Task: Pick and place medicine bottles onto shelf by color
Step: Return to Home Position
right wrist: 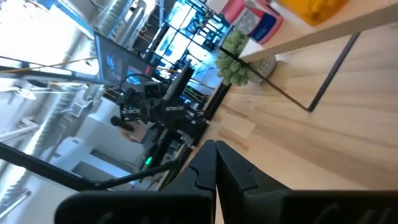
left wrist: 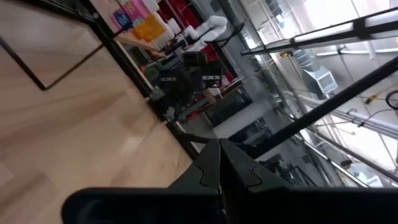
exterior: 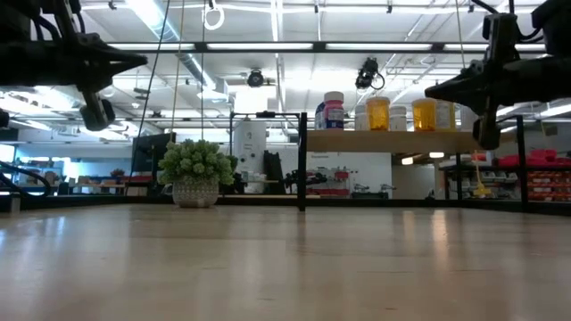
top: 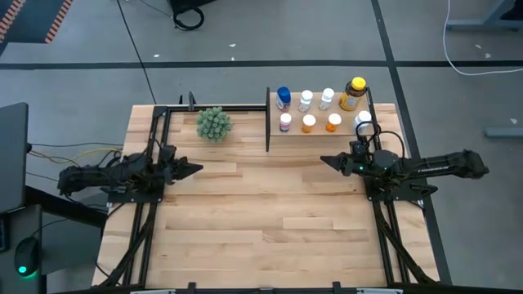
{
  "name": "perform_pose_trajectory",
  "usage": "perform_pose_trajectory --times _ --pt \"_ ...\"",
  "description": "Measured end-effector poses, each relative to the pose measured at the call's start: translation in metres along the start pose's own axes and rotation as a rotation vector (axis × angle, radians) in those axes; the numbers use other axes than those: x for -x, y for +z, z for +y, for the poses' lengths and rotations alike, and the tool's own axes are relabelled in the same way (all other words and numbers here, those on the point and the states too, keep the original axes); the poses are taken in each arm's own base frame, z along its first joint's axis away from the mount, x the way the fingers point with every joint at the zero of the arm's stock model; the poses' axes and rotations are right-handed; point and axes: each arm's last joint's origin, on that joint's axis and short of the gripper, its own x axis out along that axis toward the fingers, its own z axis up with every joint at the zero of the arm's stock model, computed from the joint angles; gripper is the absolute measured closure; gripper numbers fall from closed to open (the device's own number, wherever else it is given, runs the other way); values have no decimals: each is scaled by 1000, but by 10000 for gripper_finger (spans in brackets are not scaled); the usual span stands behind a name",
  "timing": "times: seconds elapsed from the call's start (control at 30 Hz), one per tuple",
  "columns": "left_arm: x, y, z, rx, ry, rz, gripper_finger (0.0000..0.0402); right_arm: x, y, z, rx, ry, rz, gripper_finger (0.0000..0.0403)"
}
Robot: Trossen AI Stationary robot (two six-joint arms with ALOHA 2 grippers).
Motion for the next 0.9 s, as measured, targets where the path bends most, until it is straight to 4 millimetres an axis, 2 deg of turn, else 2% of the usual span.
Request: perform_pose_trajectory --times 0.1,0.2,0.43,0.53,0.7,0.9 --pt "0 1 1 -32 6 -6 400 0 1 0 50 0 -7 397" --pt "0 0 1 -136 4 0 393 0 2 3 118 44 -2 397" --pt "0 -3 4 -627 7 54 371 0 -1 7 499 173 87 397" --pt "0 -4 8 -791 59 68 369 0 -3 7 599 210 110 397" --pt "-1 -2 11 -898 108 59 375 -1 -4 6 723 208 115 397" --pt "-1 -1 11 -953 111 56 383 -2 -5 5 739 204 121 397"
